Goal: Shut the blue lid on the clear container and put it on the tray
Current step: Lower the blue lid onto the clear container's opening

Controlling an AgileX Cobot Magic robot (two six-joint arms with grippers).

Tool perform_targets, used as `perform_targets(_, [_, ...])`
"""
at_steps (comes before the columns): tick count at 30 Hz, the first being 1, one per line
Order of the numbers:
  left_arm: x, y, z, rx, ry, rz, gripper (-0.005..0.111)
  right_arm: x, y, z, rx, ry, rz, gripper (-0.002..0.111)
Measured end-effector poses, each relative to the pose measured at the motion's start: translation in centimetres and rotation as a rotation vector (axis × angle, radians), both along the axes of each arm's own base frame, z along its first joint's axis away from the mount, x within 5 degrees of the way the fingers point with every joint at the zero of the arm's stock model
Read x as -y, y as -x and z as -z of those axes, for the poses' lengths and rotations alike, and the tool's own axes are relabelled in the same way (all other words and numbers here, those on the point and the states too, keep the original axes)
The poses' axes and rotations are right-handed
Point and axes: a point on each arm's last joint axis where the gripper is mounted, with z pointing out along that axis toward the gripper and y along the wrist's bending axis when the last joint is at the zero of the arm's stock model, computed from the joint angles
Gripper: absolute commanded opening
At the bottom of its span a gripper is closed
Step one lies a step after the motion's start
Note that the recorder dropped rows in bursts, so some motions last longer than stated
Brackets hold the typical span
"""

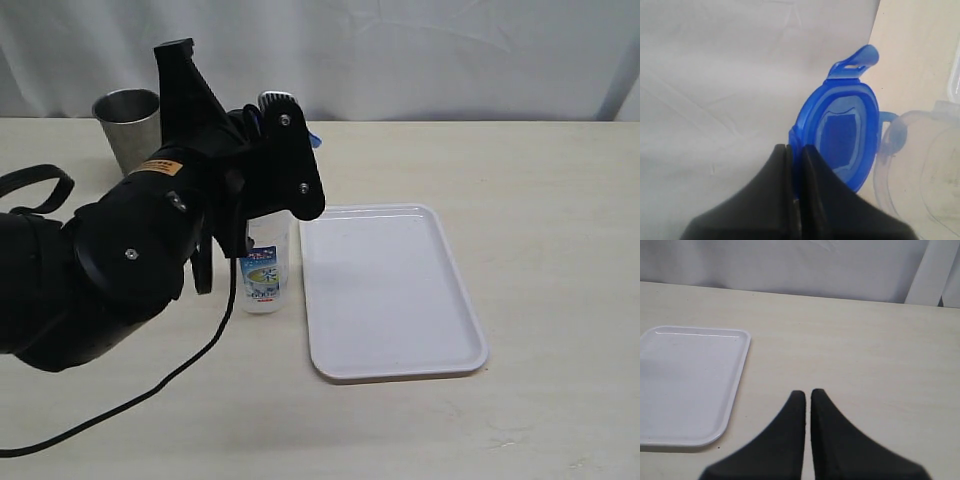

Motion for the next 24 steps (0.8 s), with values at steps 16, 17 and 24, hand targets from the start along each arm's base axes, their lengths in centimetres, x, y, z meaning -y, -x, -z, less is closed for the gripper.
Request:
perform_targets(16, [-0.1, 0.1, 0.2, -0.029, 0.022, -0.027, 0.000, 0.0, 0.0, 0.0, 0.000, 0.000, 0.000, 0.004])
perform_targets(17, [-0.1, 0.1, 0.2, -0.030, 0.022, -0.028, 0.000, 0.0, 0.0, 0.0, 0.000, 0.000, 0.000, 0.004])
perform_targets(24, [-0.8, 0.5, 1.4, -0.053, -0.015, -0.030, 0.000, 0.0, 0.0, 0.0, 0.000, 0.000, 0.000, 0.004])
